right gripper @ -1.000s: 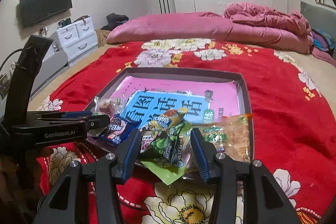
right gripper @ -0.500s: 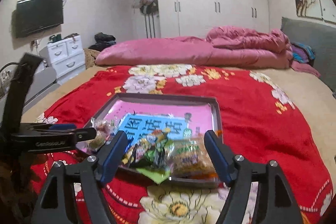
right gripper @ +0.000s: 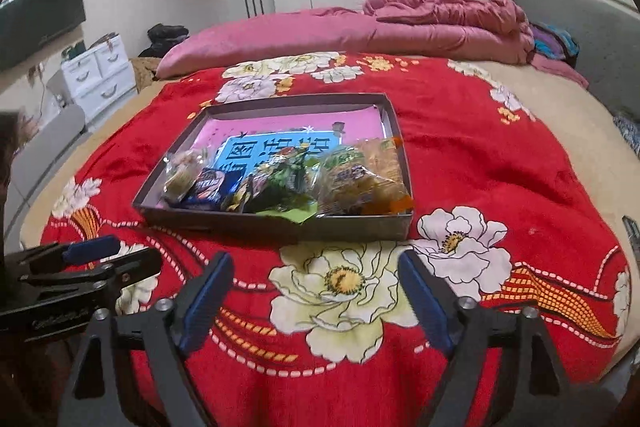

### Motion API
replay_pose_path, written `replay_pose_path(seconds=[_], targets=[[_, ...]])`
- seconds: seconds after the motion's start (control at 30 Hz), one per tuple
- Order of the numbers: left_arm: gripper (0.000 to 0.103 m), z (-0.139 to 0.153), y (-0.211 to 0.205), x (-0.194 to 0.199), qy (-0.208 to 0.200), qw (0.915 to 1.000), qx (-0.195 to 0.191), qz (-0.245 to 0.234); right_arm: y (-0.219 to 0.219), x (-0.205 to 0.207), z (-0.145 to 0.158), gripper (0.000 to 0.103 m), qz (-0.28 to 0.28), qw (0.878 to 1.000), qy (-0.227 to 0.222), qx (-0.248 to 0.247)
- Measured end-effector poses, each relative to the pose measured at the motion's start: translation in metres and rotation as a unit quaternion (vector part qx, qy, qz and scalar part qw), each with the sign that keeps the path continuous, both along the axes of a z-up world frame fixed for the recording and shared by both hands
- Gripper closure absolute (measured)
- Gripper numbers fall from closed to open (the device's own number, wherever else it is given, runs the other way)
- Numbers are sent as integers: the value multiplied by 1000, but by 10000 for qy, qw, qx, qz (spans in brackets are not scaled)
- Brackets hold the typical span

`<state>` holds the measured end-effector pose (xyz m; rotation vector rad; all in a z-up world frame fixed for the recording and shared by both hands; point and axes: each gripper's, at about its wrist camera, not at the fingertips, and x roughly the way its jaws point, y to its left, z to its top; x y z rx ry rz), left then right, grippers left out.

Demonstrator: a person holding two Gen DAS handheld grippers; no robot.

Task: Organize snacks
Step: 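Open both tools and withdraw them from the tray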

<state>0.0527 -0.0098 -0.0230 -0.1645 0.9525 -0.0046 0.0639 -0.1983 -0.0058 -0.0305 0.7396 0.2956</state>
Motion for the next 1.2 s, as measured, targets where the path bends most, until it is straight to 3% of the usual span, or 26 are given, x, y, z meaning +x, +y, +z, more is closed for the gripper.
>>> replay_pose_path(seconds=[1.2], targets=[[34,3,-1,-4,3,9995,284,136,-5,4,-1,14,-114,9999,-26,21]])
